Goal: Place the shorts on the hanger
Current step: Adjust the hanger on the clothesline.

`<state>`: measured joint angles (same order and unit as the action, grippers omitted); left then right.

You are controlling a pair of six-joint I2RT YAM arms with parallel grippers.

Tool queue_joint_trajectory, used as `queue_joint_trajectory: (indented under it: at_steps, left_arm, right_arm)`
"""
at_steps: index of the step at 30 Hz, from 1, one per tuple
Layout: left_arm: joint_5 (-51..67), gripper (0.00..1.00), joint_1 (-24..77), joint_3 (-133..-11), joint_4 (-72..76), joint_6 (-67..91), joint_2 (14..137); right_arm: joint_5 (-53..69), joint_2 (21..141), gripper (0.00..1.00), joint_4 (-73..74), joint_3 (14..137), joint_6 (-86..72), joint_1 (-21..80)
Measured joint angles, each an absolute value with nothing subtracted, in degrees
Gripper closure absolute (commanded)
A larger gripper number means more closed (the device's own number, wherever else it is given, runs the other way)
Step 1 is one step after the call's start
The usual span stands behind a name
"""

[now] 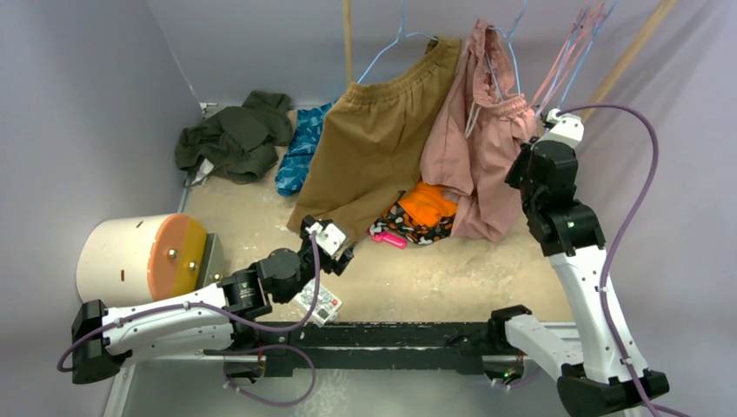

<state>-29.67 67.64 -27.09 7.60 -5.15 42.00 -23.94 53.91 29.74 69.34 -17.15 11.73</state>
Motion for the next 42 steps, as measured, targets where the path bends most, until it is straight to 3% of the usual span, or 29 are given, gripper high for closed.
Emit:
queue_joint_trajectory:
  at_steps: [21, 22, 25, 27, 32, 37, 42]
  left_arm:
    - [-31.64, 0.29, 67.64, -27.11, 7.60, -5.13, 42.57]
    - [-31.73, 0.28, 67.64, -27.11, 7.57, -5.10, 42.65]
    - [-32.45, 0.19, 67.64, -27.11, 7.77, -3.88, 43.18]
    - [-33.87, 0.19, 67.64, -27.29, 8.56, -1.45, 44.12]
    - [-35.70, 0.19, 67.24, -34.72, 7.88, 8.40, 51.92]
    - [-29.41, 0.19, 67.16, -44.60, 11.18, 14.98, 61.01]
    - [-24.88, 0.26, 67.31, -54.17, 13.26, 20.03, 72.71]
  right_arm:
    - [-44.80, 51.37, 1.00, 28.56, 75.26, -11.66, 11.73]
    - [-45.04, 51.42, 0.97, 28.21, 75.37, -11.44, 11.73]
    - [-43.94, 51.37, 0.63, 27.99, 75.64, -11.29, 11.73]
    - [-41.80, 51.29, 0.51, 28.16, 75.64, -11.73, 11.73]
    - [-35.00, 50.00, 0.41, 29.02, 75.35, -12.58, 11.73]
    - [-30.94, 47.77, 0.38, 30.33, 75.20, -13.43, 11.73]
    - [-27.86, 45.15, 0.32, 31.27, 75.20, -13.89, 11.73]
